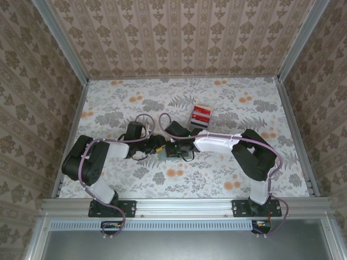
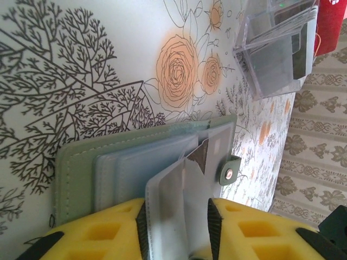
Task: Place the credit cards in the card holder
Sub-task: Flip over the card slot on the card holder.
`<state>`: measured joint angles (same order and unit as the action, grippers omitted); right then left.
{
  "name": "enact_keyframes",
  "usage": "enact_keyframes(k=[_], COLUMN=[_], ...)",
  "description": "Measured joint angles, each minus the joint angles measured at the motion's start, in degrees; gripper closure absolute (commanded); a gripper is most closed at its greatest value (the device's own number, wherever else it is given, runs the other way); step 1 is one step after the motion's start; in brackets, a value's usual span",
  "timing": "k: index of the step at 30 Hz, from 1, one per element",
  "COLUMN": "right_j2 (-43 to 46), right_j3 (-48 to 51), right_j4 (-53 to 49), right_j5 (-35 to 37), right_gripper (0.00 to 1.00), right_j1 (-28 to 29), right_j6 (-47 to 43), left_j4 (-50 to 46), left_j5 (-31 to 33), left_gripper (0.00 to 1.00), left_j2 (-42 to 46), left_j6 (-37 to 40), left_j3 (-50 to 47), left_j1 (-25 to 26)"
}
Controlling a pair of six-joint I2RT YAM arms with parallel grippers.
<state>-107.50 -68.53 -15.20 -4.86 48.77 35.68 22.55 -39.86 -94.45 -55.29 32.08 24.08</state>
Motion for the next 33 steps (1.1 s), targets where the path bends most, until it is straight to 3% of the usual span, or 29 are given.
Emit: enact_keyframes(k=[8,13,19,21,24,25,29,33], right_j2=[1.03,1.49,1.49,1.49,1.49,1.49,2.71,5.05], right_j3=[1.07,2.03,2.64,2.67,2.67,2.69,4.17,5.81], right_j4=[2.23,3.26,3.93,4.11,4.39,4.39,4.52,4.5], right_j5=[-0.55,-1.42,-1.73,-1.92,-2.12,-2.1,-2.1,-2.05], right_gripper=[1.0,1.0,0.98,0.93,0.73,0.71,0.7,0.82], right_j1=[-0.52,-1.18,-1.42,-1.51,-1.75,-1.86,-2.86,-4.9], right_j6=[1.01,1.92,2.29,2.32,2.8,3.04,2.93,2.73], left_j4=[0.22,0.24,0.26,0.26,0.26,0.24,0.15,-0.37], left_j5=[0.02,0.0,-0.07,-0.04,-0.07,-0.07,-0.04,-0.07], left_gripper=[0.77,0.89,0.95,0.97,0.97,0.97,0.97,0.97], left_j2=[-0.04,-0.04,-0.04,-0.04,-0.04,-0.04,-0.04,-0.04], left_j6=[-0.26,-0.46,-0.48,-0.48,-0.48,-0.48,-0.44,-0.31], left_j3=[0.0,0.07,0.17,0.17,0.15,0.17,0.2,0.61], left_j1=[0.0,0.0,-0.11,-0.13,-0.22,-0.31,-0.55,-0.55])
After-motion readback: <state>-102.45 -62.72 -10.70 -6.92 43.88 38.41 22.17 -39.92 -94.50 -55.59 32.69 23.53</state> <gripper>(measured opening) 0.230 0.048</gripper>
